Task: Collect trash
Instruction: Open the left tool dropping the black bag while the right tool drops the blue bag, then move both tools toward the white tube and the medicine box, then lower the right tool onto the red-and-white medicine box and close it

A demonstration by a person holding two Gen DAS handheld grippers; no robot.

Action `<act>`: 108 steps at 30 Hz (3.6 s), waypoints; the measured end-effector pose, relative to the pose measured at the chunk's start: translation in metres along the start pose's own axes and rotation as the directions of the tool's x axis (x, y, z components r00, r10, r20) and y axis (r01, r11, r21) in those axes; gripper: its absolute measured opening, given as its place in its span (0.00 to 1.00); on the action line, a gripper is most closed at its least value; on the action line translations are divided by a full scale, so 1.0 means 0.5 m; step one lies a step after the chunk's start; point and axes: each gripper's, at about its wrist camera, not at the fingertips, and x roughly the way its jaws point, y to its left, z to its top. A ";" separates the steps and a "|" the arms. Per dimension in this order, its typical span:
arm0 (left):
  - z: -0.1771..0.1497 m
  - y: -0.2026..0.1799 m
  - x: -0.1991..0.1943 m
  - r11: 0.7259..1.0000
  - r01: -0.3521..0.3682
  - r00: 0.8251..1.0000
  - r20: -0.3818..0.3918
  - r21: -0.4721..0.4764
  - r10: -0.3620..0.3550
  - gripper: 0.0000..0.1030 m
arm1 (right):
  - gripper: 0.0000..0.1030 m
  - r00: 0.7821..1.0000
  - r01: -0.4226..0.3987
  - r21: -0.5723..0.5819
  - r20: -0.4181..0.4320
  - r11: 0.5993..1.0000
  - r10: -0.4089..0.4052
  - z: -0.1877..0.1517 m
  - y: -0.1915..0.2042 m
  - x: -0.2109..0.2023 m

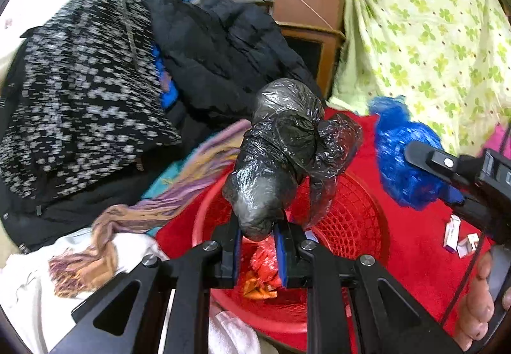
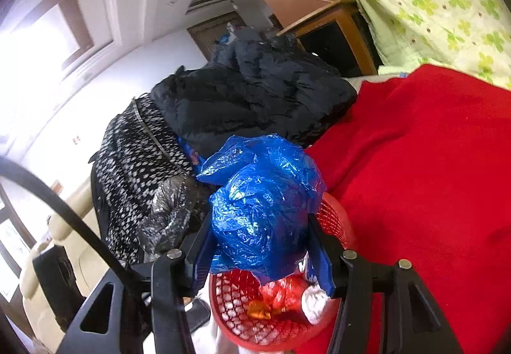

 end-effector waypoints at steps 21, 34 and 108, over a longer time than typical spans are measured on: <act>-0.043 -0.115 -0.080 0.987 -0.016 1.000 0.026 0.159 0.012 0.72 | 0.63 0.995 0.076 0.037 0.055 0.996 -0.078 -0.006 -0.152 -0.177; -0.026 -0.286 -0.160 0.943 -0.032 0.990 0.141 0.331 -0.016 0.83 | 0.64 0.941 0.214 0.138 0.236 0.967 -0.242 0.001 -0.331 -0.453; -0.224 -0.685 0.032 0.752 0.180 0.980 -0.181 0.634 -0.081 0.83 | 0.64 0.916 0.304 0.624 0.016 0.720 -0.401 -0.073 -0.775 -0.477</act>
